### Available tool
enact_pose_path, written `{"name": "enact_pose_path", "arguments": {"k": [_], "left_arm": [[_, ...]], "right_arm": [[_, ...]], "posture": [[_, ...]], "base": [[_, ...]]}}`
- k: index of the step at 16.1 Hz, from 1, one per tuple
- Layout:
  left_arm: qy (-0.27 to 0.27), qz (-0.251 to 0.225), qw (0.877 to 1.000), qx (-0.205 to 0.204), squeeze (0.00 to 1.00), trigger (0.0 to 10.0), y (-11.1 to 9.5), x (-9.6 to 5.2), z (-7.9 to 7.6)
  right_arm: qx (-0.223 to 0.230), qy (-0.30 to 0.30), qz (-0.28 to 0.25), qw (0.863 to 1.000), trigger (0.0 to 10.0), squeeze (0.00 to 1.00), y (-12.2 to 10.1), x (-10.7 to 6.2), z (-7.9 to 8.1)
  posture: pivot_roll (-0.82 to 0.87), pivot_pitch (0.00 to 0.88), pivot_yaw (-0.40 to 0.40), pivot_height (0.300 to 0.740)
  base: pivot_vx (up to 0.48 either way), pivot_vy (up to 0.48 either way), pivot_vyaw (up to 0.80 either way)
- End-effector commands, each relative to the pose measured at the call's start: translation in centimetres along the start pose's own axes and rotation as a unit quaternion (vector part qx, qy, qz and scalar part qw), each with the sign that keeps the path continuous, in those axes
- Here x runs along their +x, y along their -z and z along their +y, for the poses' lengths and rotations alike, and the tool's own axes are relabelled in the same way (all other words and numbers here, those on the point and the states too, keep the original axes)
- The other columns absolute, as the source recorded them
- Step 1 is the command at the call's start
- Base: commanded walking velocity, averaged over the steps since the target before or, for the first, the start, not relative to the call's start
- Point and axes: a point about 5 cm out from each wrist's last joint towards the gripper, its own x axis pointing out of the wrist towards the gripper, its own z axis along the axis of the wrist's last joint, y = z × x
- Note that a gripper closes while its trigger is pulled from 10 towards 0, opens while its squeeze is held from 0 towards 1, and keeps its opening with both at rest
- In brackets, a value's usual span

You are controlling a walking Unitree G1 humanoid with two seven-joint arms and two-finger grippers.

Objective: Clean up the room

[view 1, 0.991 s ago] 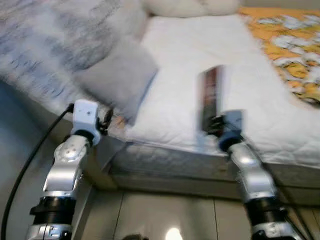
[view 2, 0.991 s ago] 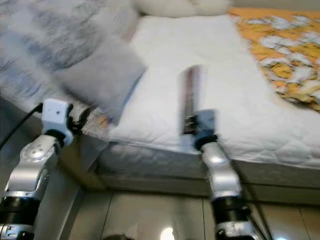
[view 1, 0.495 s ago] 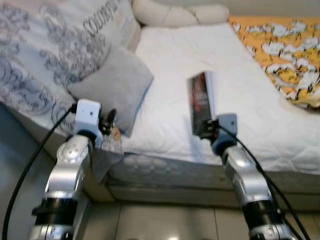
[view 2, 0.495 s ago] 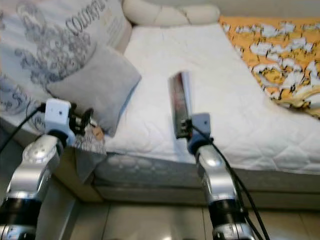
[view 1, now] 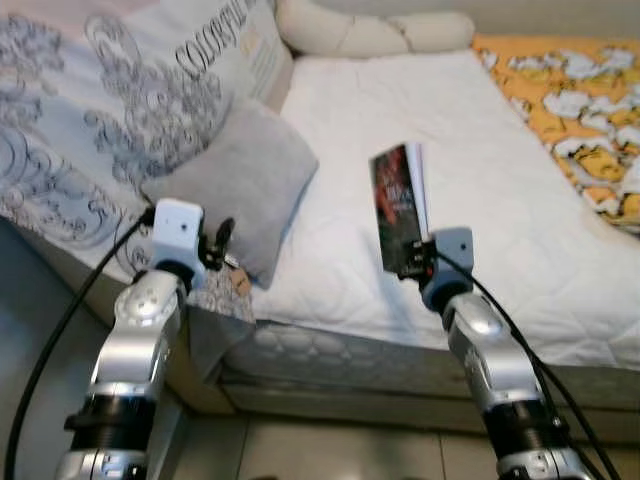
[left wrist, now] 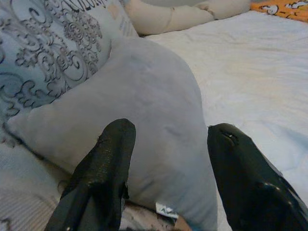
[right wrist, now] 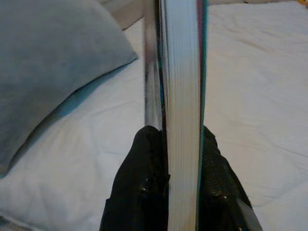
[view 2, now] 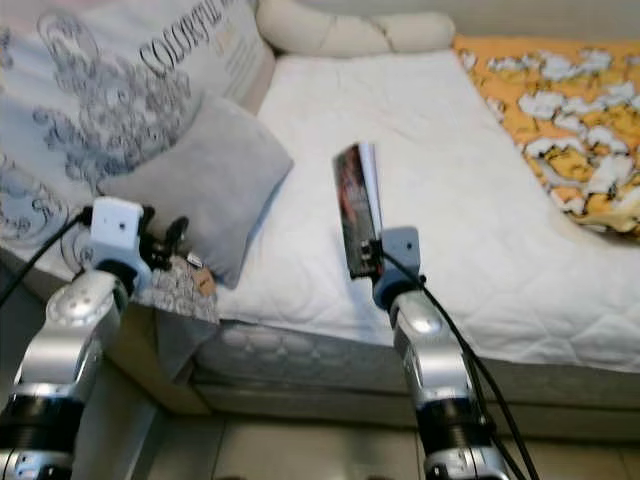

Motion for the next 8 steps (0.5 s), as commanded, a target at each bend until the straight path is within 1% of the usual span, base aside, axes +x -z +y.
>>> {"name": "enact_pose_path", "arguments": {"k": [1,3,4,5,6,8], "left_arm": [[0.008,-0.006,1.000,-0.003,0.00,10.0,-0.37,0.11,-0.35],[0.008,-0.006,1.000,-0.003,0.00,10.0,-0.38,0.11,-0.33],[0.008,-0.006,1.000,-0.003,0.00,10.0,-0.39,0.12,-0.33],[0.008,-0.006,1.000,-0.003,0.00,10.0,-0.39,0.12,-0.33],[0.009,-0.006,1.000,-0.003,0.00,10.0,-0.38,0.12,-0.33],[0.009,-0.005,1.000,-0.003,0.00,10.0,-0.43,0.14,-0.42]], "right_arm": [[0.012,0.020,-0.017,1.000,10.0,0.00,-1.08,0.03,-1.14],[-0.003,0.025,-0.018,1.000,10.0,0.00,-1.12,0.01,-1.28],[0.002,0.023,-0.014,1.000,10.0,0.00,-1.05,0.02,-1.26],[0.013,0.017,-0.007,1.000,10.0,0.00,-0.89,0.06,-1.16],[0.009,0.018,-0.008,1.000,10.0,0.00,-0.93,0.06,-1.19],[0.003,0.026,-0.014,1.000,10.0,0.00,-1.11,0.02,-1.41]], "posture": [[0.00,0.000,0.064,0.740],[0.01,0.000,0.064,0.740],[0.01,0.000,0.064,0.740],[0.01,0.000,0.064,0.740],[0.01,0.000,0.064,0.740],[0.01,0.000,0.062,0.740]], "base": [[0.345,0.000,-0.43],[0.345,0.000,0.00],[0.345,0.000,0.00],[0.349,0.000,-0.80],[0.345,0.000,-0.80],[0.349,0.000,0.00]]}}
